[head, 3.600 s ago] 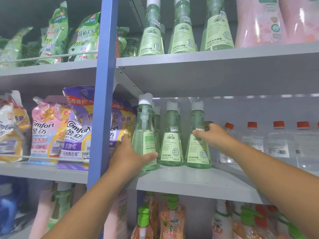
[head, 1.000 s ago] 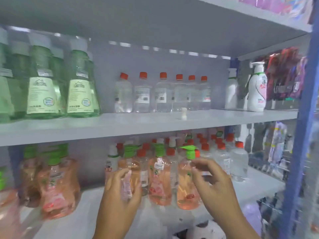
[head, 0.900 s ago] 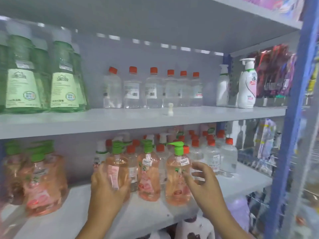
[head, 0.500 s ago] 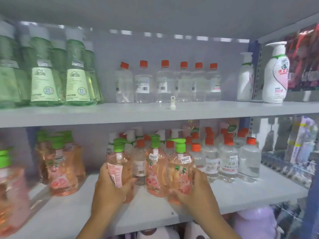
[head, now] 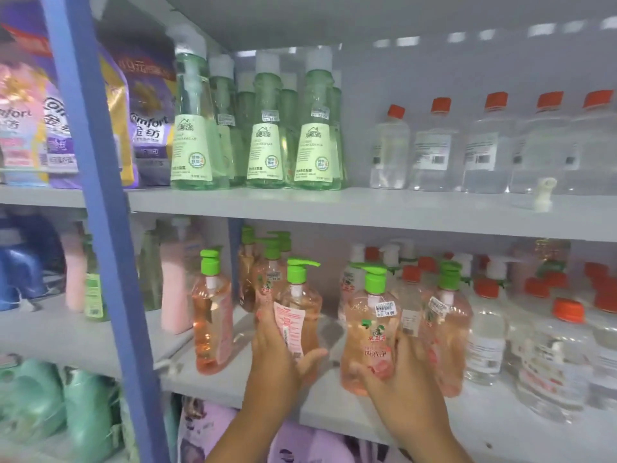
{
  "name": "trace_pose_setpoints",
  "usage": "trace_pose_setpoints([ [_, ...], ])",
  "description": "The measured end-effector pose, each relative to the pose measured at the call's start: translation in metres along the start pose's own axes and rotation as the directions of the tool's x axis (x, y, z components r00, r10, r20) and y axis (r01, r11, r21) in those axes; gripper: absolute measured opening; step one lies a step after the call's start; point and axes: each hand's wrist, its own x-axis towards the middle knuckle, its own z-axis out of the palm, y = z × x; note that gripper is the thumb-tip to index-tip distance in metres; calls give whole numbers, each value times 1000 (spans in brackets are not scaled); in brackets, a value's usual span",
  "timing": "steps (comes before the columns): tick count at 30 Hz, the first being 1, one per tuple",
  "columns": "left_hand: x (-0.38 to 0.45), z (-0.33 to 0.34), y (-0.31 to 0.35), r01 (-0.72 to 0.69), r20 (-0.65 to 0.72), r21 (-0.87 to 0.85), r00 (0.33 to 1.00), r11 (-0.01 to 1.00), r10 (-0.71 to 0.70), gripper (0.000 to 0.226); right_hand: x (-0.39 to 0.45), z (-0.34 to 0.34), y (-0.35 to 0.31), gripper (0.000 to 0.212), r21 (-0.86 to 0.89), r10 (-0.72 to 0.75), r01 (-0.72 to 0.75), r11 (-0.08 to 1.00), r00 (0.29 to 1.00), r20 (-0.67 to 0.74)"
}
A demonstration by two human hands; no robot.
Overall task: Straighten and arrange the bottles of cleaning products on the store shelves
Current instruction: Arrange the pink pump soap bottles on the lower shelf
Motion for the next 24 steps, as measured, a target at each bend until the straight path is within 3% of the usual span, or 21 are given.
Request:
trace_pose_setpoints([
  [1, -1, -8, -2, -45, 61, 1, 997, 999, 44, 102, 4, 6, -3, 89, -14, 17, -17, 1000, 1000, 0],
  [3, -5, -30, -6, -166, 12, 123, 986, 978, 166, 78, 11, 16, -8, 90, -63, 63, -62, 996, 998, 1],
  [4, -5, -40, -15, -203, -114, 160, 968, 966, 222, 70, 12, 18, -12, 89, -72, 87, -90, 993, 996, -32],
  [6, -3, -61, -29, -268, -374, 188, 870, 945, 321, 62, 2, 24, -24, 79, 4, 100, -101, 995, 972, -211],
  [8, 3, -73, -39, -256, -487, 163, 819, 953, 303, 66, -13, 34, -45, 65, 126, 19, 28, 992, 932, -362],
  [10, 16, -80, -41, -173, -493, 94, 847, 981, 196, 79, -17, 51, -66, 66, 233, -20, 80, 969, 969, -247],
  [13, 35, -90, -43, 45, -337, -160, 936, 986, -97, 81, -1, 77, -90, 74, 345, 34, -38, 938, 999, 20],
  [15, 45, -95, -48, 83, -238, -135, 965, 987, -114, 62, 7, 88, -96, 60, 361, 72, -86, 929, 996, 51],
  [19, 51, -91, -55, 35, 20, -239, 999, 970, -31, 42, -2, 77, -86, 54, 312, 160, -148, 938, 987, -13],
  [24, 53, -63, -44, 30, 302, -329, 950, 944, 75, 42, -15, 39, -62, 52, 64, 202, -192, 979, 940, -276],
])
